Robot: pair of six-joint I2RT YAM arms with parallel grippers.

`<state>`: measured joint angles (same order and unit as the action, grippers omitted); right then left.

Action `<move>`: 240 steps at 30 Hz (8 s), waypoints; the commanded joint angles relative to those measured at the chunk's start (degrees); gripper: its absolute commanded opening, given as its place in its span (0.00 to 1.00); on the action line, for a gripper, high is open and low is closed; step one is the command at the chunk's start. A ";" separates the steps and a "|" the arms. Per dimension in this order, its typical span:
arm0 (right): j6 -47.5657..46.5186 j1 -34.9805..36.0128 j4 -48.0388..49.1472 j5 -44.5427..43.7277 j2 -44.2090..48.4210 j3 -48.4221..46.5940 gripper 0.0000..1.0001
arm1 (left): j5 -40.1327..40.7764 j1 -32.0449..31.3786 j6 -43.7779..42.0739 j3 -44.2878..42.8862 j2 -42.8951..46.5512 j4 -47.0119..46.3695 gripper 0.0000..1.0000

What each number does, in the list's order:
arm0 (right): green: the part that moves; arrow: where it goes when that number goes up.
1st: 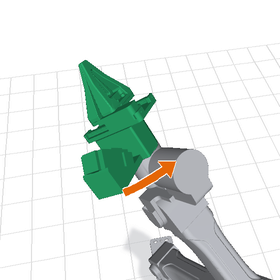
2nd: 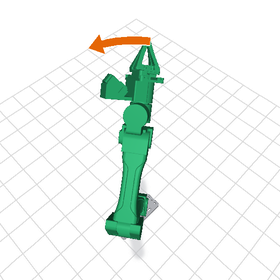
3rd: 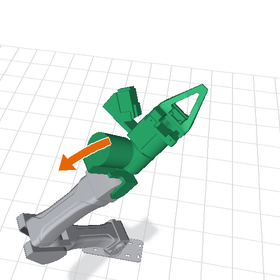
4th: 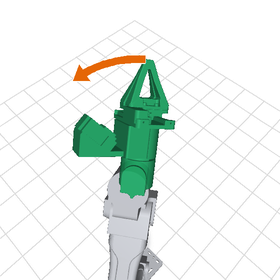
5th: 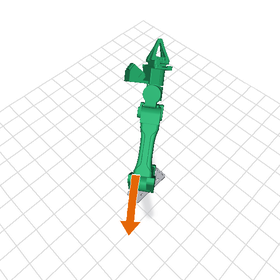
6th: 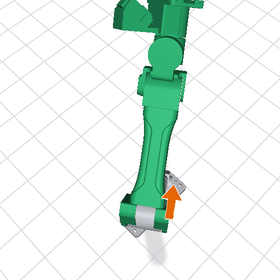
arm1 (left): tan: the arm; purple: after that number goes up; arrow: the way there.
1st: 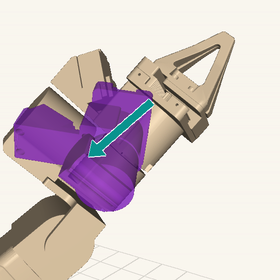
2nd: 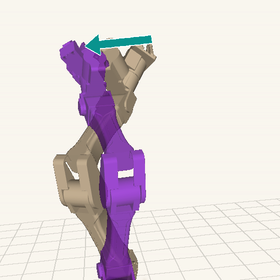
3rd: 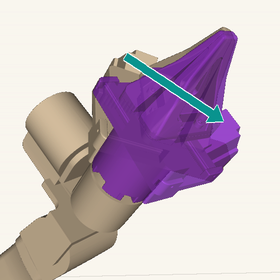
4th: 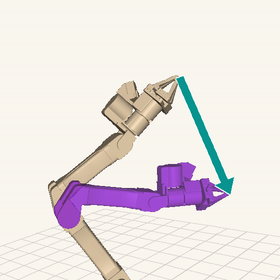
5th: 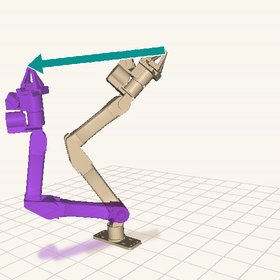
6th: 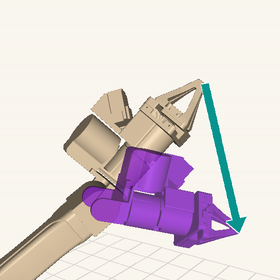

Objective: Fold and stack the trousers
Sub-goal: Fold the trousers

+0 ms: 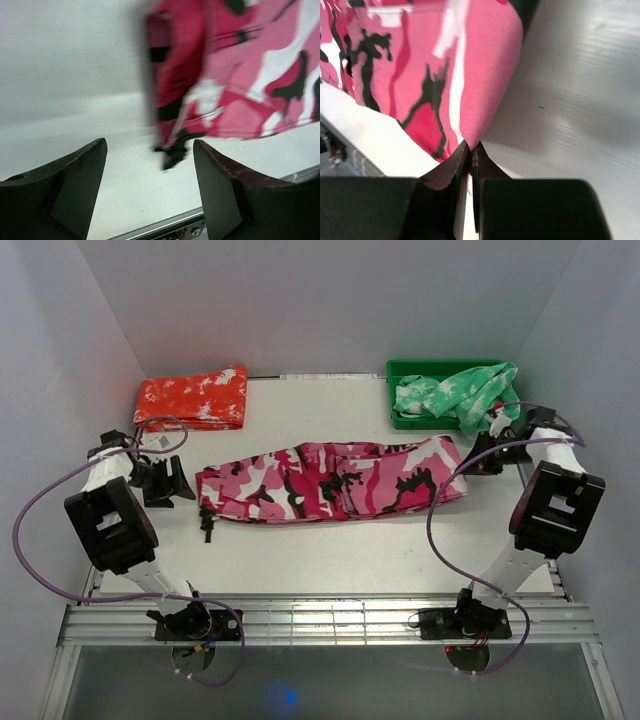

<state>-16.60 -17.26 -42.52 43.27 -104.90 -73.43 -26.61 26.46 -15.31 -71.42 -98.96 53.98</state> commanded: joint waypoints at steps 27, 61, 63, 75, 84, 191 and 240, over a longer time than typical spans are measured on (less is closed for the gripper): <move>5.43 14.70 -8.37 1.38 12.18 -14.81 0.08 | -26.12 -17.31 20.76 14.29 -7.47 -36.22 0.77; 28.81 55.48 19.14 -5.47 -6.71 -18.68 0.08 | -21.64 -24.96 30.95 26.77 -1.50 -42.72 0.00; 30.22 56.19 20.80 -5.56 -7.68 -19.20 0.08 | -21.47 -25.14 30.96 26.77 -1.59 -42.99 0.00; 38.13 60.76 26.52 -7.23 -12.52 -21.32 0.08 | -21.38 -25.49 32.53 28.08 -1.68 -44.39 0.00; 44.72 62.26 27.84 -9.16 -15.95 -24.74 0.08 | -19.62 -25.49 34.82 29.41 -0.10 -45.53 0.00; 1.48 38.17 3.94 1.38 1.81 -11.12 0.40 | -10.83 -25.49 27.44 17.28 11.07 -22.69 0.21; 9.21 36.77 8.06 17.03 -10.14 -7.26 0.65 | -40.89 -23.56 25.59 16.83 3.26 -26.20 0.45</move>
<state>-8.29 19.51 -36.34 60.27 -111.59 -83.11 -63.53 3.22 3.36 -59.57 -92.29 32.45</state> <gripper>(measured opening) 0.657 0.465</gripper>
